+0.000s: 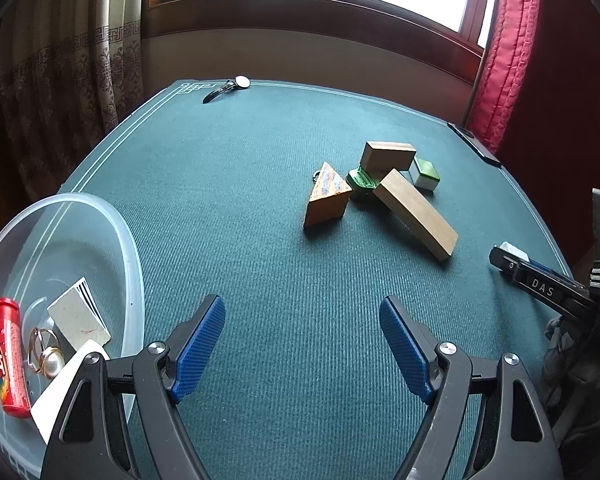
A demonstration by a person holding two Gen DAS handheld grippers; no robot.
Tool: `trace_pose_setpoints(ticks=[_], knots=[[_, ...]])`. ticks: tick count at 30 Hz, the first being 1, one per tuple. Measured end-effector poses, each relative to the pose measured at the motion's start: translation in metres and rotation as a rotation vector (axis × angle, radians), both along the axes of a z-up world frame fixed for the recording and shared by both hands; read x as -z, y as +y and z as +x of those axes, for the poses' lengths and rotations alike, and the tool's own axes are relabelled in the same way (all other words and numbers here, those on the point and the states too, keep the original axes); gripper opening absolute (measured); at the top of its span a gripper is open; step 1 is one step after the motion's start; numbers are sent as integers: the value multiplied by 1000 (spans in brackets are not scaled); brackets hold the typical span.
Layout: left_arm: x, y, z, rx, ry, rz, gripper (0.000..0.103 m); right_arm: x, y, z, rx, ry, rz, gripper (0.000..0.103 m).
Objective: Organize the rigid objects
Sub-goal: 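Grasp the white phone charger with the right tool while the left tool withdraws from the bowl, then hold the charger in the right tool while the left tool approaches the wooden blocks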
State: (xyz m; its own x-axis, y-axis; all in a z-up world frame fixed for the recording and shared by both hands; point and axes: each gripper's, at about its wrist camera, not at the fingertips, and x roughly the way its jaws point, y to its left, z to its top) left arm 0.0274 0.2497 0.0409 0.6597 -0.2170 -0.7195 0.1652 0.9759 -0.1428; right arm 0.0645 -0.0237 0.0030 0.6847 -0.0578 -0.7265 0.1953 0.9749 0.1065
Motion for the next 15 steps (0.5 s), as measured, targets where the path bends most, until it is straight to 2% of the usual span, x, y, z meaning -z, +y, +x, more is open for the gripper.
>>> trace_pose_setpoints(ticks=[7,15], knots=[[1,-21,14,40,7,11,81,0,-19,-12,11,-2,1,64],[7,-65,27,123,30,33,81,0,-36,-21,12,-18,41,64]])
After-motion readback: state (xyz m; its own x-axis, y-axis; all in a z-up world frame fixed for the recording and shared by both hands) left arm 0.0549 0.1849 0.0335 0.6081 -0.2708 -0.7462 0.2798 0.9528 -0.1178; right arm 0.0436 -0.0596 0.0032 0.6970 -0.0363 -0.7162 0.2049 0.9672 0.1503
